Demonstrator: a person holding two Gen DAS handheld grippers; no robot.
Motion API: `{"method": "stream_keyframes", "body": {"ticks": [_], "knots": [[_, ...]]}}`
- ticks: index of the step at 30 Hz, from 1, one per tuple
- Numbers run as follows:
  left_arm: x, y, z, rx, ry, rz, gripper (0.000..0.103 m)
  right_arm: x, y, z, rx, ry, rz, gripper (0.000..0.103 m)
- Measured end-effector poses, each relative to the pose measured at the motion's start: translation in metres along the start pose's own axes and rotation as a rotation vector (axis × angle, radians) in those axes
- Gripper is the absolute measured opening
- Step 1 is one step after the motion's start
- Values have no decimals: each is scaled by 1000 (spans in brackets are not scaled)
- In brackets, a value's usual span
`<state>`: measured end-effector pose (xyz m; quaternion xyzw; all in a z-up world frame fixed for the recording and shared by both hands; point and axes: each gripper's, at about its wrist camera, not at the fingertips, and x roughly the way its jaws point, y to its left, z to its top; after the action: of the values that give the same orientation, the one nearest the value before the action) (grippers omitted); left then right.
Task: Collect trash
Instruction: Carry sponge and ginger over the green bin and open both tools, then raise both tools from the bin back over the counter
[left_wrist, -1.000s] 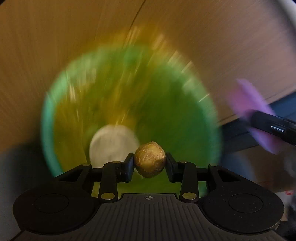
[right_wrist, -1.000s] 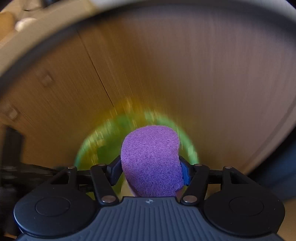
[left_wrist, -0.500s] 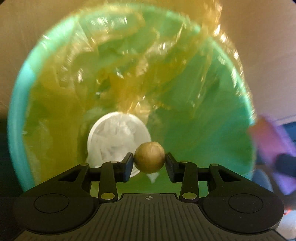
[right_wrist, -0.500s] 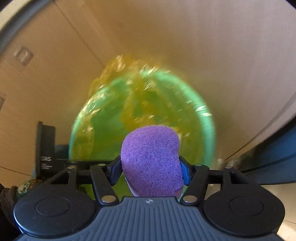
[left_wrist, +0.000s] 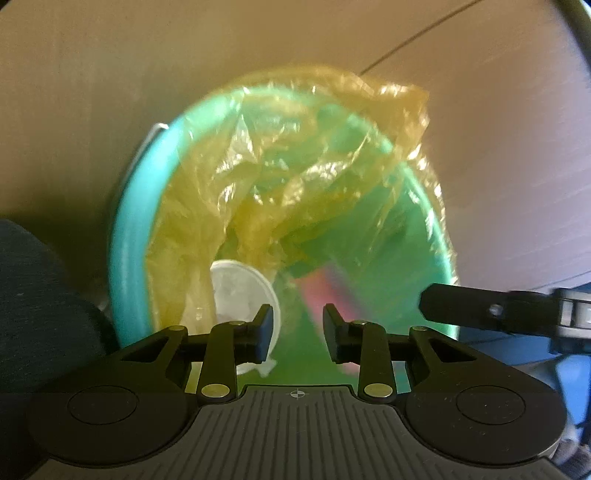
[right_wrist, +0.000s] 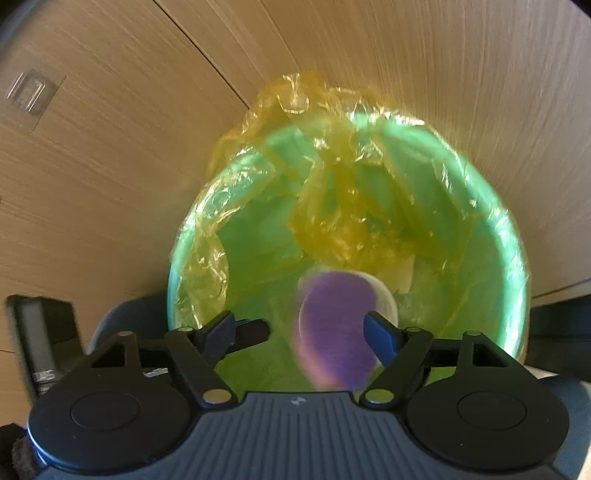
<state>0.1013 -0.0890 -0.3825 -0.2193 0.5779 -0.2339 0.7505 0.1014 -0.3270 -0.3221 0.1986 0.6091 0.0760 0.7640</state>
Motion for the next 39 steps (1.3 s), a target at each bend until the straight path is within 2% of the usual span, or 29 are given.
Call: {"method": "stream_keyframes", "body": {"ticks": [3, 8, 12, 17, 20, 22, 23, 24, 27, 29, 32, 36, 39], "knots": [[-16, -3, -2, 15, -28, 16, 33, -3, -2, 1, -2, -15, -13, 77], [-42, -24, -4, 96, -75, 19, 33, -12, -3, 3, -30, -61, -53, 77], [-80, -63, 2, 209, -107, 37, 33, -37, 4, -4, -104, -203, -187, 77], [-174, -138, 7, 443, -192, -6, 33, -92, 21, -3, -207, -392, -279, 77], [-246, -181, 15, 558, -291, -39, 34, -132, 47, 6, -282, -513, -307, 79], [-289, -198, 24, 605, -378, -34, 38, -162, 67, 12, -325, -592, -281, 93], [-310, -202, 31, 620, -429, -6, 38, -175, 76, 15, -345, -616, -252, 97], [-328, -204, 39, 631, -480, 36, 38, -188, 85, 18, -365, -626, -214, 101], [-373, -195, 75, 632, -631, 197, 38, -225, 102, 26, -399, -655, -89, 102], [-393, -179, 107, 552, -703, 287, 36, -239, 117, 34, -409, -667, -52, 103], [-413, -147, 161, 415, -761, 336, 36, -249, 130, 58, -415, -644, -23, 103], [-403, -118, 237, 370, -720, 406, 36, -243, 146, 76, -422, -691, -75, 102], [-375, -102, 284, 396, -618, 464, 36, -241, 159, 73, -434, -683, -24, 102]]}}
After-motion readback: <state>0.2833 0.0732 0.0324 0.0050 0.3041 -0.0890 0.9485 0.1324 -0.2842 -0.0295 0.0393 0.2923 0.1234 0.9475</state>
